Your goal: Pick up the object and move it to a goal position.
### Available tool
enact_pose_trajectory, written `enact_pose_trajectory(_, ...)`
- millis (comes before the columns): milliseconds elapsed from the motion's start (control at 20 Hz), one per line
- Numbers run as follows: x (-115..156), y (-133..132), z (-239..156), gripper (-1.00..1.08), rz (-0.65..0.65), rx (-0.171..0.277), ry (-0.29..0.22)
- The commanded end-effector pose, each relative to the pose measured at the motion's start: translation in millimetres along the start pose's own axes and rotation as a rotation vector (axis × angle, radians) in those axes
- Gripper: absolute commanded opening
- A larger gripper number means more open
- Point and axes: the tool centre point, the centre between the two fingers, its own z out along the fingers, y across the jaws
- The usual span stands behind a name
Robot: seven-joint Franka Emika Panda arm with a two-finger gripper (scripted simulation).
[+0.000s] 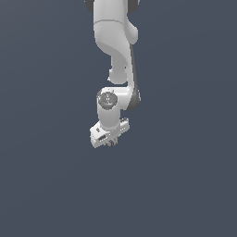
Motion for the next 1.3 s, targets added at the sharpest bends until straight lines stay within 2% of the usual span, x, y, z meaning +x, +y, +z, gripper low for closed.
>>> enact_pose_trajectory(0, 13.9, -11.6, -2.2, -1.0, -0.002, -0.001, 0.002)
enact_pose_trajectory(800, 146.6, -119.9, -17.0, -1.0, -0.002, 0.0, 0.001)
enact_pose_trajectory(1250, 190.1, -152.3, -21.5, -1.0, -0.002, 0.0, 0.001)
